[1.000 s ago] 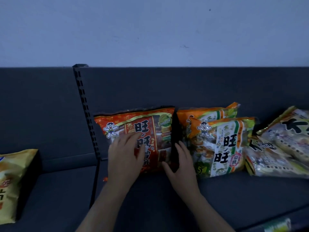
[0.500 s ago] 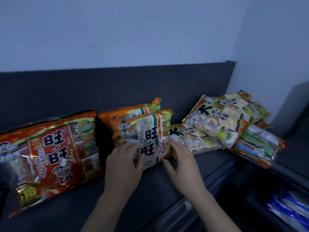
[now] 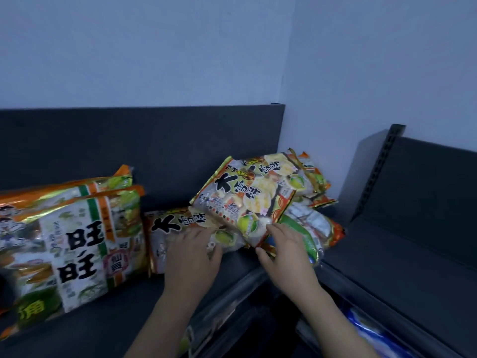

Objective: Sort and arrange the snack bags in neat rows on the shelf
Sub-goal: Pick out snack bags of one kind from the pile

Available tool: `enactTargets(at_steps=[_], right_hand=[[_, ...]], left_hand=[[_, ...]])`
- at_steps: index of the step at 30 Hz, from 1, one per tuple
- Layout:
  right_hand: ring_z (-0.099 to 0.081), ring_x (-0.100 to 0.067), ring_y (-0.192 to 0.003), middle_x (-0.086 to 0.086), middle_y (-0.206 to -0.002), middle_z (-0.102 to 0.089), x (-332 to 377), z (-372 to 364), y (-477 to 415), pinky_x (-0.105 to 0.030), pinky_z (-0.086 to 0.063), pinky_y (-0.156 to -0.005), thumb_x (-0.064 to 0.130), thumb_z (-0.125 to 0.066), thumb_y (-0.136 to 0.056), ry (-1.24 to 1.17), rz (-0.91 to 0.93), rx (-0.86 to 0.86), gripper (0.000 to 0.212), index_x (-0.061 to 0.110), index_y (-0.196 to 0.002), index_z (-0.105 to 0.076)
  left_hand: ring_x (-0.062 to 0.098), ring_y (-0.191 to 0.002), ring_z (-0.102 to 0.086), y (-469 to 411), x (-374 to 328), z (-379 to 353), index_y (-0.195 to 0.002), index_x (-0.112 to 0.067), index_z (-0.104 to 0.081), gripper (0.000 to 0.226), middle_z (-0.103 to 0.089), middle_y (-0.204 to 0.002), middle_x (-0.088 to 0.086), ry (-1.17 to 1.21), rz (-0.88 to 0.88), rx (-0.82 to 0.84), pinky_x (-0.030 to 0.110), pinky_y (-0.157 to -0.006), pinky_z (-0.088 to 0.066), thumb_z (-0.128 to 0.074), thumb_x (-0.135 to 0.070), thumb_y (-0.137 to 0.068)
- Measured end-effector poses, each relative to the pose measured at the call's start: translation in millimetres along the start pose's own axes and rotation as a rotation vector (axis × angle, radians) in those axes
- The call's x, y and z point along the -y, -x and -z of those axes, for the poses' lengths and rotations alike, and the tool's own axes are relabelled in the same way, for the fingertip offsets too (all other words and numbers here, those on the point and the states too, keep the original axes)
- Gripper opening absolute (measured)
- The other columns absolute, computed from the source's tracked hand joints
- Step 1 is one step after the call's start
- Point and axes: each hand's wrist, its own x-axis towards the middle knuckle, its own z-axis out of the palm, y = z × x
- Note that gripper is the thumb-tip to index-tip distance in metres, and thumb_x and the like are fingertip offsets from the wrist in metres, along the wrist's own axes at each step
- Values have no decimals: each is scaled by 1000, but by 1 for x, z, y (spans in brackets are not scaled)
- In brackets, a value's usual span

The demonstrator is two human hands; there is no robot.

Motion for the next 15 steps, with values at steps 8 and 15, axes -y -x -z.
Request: enactTargets(at_steps=[8,15], right_hand=[[-42,-24,-130,-5,-140,-51,-89,20,-32,-32,-28,-110,27,-60,-90,151,-99,53,53,13,-139,-47],[-57,-30,-89,-3,-87,-62,-134,26,-43,-33,-30,-67,14,-60,-83,178,-129,15,16,11,-97,-66]], left_hand=[[21,-122,-49,-27,-60,-54,-136,-24,-52,55,-55,-134,-3,18,-85,201,34,-99,-38,-62,-48,-87],[16,-149,3,-37,-85,-106,-155,-29,-8,102,-1,-162,-8,-25,-351,592,34,-119,-8,-73,-45,-78]])
